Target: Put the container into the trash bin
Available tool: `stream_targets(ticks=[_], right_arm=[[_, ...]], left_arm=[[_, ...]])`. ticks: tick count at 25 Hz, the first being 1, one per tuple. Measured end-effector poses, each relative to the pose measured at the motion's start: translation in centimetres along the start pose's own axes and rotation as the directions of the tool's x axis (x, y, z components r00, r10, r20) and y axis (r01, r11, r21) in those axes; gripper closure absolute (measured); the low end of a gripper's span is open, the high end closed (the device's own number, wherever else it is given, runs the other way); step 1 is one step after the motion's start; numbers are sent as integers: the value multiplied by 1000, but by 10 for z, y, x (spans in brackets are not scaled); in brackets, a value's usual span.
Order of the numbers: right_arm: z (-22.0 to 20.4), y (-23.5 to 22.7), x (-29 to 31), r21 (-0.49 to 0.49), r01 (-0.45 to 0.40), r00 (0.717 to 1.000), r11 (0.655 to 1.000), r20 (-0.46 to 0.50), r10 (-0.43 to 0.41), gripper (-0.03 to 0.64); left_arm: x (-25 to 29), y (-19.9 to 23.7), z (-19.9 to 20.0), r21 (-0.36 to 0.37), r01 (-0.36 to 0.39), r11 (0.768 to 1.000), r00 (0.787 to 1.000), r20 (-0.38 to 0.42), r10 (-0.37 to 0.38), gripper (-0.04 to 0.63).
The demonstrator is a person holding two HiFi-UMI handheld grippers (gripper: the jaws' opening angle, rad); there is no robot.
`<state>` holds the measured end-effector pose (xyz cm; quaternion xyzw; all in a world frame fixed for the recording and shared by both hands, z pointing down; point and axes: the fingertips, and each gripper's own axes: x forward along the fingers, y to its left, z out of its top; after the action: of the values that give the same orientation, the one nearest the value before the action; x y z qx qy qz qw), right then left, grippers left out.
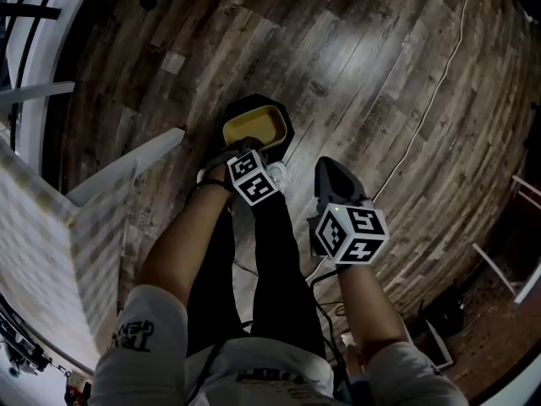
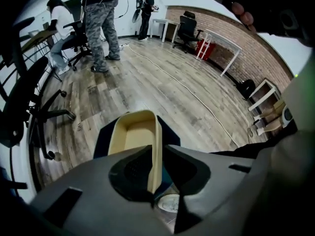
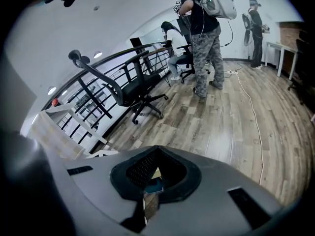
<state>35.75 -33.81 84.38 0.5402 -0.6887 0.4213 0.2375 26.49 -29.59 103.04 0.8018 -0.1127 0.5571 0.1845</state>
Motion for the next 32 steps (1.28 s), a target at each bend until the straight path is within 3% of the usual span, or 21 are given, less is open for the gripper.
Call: stream_targets(ticks=[3,7,9,14,20,25,29,32], right_arm=[[6,0,-2,7,-3,1000,1000,8,3,614],[10,8,-2,7,-18,1000,1000,14,17,614],[8,15,-2,-7,-27,1000,1000,6,28,614],[7,31,-4,-40,-40,999,998,-11,39,614],[29,67,-27,-83,-32,999,996,-2,32,614],[84,113,-72,-78,-46,996,996,75,52,614],[153,155,-108,-119,-72,979,990,181,93,614],[181,182,-151,-118,-83,968,989,225,108,615]], left_arm=[[-5,4,1,-24,-15,1000,1000,13,15,505],[-17,14,-3,-68,-78,995,997,9,79,501],[-31,19,-2,-144,-112,983,992,42,119,591],[-82,32,8,-381,-116,917,970,157,188,591],[-180,44,29,-571,-132,810,909,256,329,591],[-300,48,52,-686,-130,716,842,305,446,591],[-404,67,87,-702,-146,697,770,361,525,591],[-470,56,99,-698,-154,700,739,390,550,591]])
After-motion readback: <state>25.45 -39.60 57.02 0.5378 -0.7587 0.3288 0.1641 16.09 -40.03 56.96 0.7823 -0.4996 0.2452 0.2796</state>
